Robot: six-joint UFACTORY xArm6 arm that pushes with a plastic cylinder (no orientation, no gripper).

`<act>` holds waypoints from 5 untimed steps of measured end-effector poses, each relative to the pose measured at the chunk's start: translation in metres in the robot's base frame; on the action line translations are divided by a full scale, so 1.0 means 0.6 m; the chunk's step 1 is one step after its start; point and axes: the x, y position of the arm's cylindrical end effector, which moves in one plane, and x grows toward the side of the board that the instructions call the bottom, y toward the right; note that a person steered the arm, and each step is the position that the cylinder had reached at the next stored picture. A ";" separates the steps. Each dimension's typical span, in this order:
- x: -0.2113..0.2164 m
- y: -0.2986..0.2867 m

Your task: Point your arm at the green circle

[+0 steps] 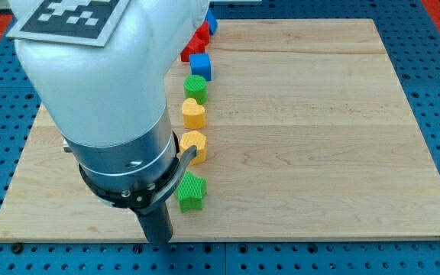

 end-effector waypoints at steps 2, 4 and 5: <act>0.000 0.000; -0.039 -0.003; -0.045 -0.003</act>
